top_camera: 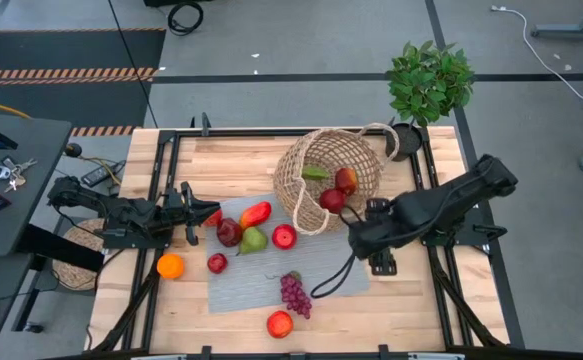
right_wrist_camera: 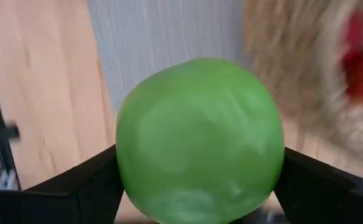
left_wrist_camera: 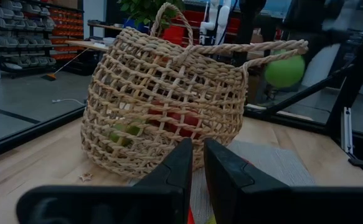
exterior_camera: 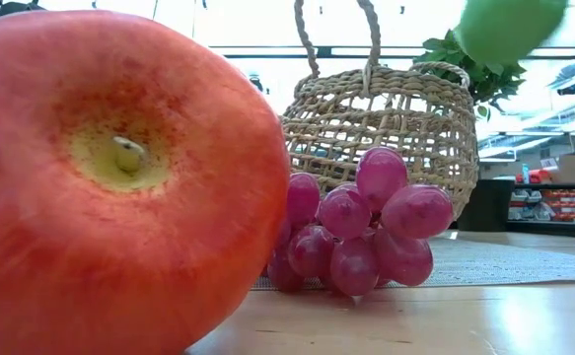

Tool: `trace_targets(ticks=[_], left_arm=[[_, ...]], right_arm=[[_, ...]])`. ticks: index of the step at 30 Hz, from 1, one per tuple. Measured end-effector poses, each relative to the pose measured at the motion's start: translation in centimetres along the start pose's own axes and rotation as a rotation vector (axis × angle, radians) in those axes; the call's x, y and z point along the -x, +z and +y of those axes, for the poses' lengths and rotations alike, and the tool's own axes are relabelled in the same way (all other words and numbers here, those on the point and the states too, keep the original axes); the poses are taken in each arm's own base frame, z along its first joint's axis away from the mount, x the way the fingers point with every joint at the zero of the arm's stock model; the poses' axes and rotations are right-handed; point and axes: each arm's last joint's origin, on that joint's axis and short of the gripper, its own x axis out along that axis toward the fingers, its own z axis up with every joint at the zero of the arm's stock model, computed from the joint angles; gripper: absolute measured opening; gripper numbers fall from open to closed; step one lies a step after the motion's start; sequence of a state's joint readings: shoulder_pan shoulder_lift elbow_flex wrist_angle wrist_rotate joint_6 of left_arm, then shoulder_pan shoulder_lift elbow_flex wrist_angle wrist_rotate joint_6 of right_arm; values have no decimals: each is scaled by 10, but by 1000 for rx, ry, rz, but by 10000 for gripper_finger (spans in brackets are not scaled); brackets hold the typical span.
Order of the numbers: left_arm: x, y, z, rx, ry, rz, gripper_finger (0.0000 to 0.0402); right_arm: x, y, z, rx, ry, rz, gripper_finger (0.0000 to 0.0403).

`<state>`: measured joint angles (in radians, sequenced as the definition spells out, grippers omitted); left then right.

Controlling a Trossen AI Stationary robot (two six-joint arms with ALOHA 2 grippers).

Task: Build produce basket
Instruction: Put the green apple into the brown basket

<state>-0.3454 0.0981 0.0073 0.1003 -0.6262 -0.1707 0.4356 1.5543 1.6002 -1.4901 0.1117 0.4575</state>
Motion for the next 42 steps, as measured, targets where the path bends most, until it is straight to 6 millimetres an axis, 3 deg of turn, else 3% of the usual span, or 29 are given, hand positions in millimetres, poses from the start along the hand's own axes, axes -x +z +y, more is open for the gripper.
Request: trace_targets(ticks=[5,10,16,26,31,42], left_arm=[[0,0,0,0,0,0,48],[0,0,0,0,0,0,48],[0,0,0,0,0,0,48],[0,0,0,0,0,0,48],[0,0,0,0,0,0,48],[0,0,0,0,0,0,48]], right_arm=[[32,-3,-14,13,-54,-265,353],[59,-13,-32,-5,-218,-483,353],[74,-20,-47,-16,-476,-601,358],[55,11,-58,149,-855,-476,360],[36,29,-57,251,-916,-369,360],[13,47,-48,413,-1096,-219,360]])
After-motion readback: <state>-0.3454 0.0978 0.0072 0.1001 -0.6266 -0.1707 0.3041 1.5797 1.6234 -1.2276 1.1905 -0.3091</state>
